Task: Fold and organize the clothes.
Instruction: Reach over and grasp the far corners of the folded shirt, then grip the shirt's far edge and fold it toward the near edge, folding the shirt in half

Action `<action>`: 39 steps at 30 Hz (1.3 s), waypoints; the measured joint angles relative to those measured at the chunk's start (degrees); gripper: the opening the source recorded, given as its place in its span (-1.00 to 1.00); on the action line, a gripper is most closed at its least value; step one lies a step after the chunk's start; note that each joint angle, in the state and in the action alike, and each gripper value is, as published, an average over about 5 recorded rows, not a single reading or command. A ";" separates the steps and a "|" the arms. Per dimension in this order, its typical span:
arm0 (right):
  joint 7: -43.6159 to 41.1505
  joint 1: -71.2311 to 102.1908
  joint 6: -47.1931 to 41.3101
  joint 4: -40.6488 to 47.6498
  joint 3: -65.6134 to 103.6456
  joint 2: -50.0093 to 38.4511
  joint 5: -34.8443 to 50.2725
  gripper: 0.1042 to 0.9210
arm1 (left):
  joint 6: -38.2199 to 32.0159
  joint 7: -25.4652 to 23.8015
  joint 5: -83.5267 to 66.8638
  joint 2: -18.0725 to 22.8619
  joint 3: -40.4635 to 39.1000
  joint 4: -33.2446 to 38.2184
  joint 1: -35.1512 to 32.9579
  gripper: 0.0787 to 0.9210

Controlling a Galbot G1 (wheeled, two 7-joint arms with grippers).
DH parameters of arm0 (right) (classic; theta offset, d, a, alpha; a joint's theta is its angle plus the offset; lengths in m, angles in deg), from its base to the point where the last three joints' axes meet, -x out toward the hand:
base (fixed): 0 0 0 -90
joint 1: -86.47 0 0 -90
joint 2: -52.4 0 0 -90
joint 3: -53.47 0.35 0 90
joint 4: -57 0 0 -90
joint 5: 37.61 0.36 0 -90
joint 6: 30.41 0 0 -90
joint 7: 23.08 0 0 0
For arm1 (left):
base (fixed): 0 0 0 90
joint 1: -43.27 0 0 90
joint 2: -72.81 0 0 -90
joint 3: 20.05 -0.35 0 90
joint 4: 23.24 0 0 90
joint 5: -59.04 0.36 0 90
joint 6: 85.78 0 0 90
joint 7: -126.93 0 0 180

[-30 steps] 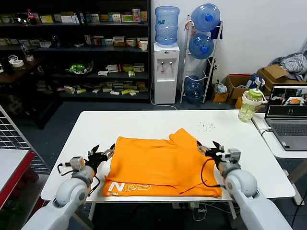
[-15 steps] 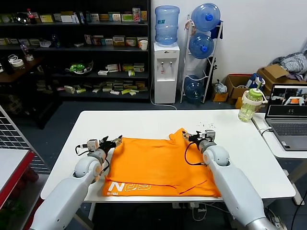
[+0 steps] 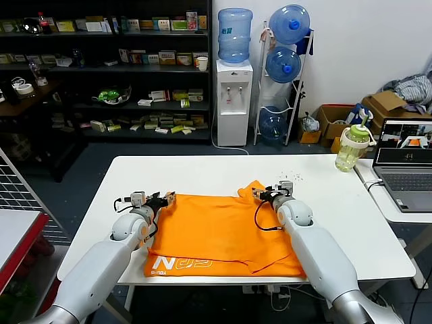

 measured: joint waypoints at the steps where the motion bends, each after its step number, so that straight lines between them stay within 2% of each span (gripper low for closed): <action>1: 0.03 -0.14 -0.22 0.13 -0.06 0.00 0.07 0.49 | 0.29 0.06 -0.07 -0.04 -0.28 -0.08 0.25 0.18; 15: -0.59 -0.82 -1.82 0.75 -0.98 0.25 0.92 -0.50 | 4.10 1.07 -2.01 -0.68 -2.59 0.27 1.43 -0.79; 18: -0.65 -0.81 -1.95 0.61 -1.20 0.20 1.20 -0.72 | 4.29 1.10 -2.18 -0.67 -2.60 0.28 1.44 -0.93; 21: -0.73 -0.68 -1.96 0.30 -1.33 0.08 1.44 -0.89 | 4.39 1.10 -2.32 -0.66 -2.59 0.29 1.45 -0.96; 24: -0.96 -0.43 -1.67 -0.19 -1.33 -0.13 1.68 -0.95 | 4.37 1.14 -2.45 -0.60 -2.49 0.40 1.45 -0.96; 31: -0.94 0.52 -0.38 -2.66 -0.80 -1.01 2.54 -0.95 | 3.84 1.49 -2.63 -0.69 -1.78 1.43 0.98 -0.96; 39: 1.35 3.73 -1.29 -10.51 0.04 -3.95 5.74 -0.95 | 4.00 3.19 -3.94 -2.82 0.08 6.62 -1.69 -0.96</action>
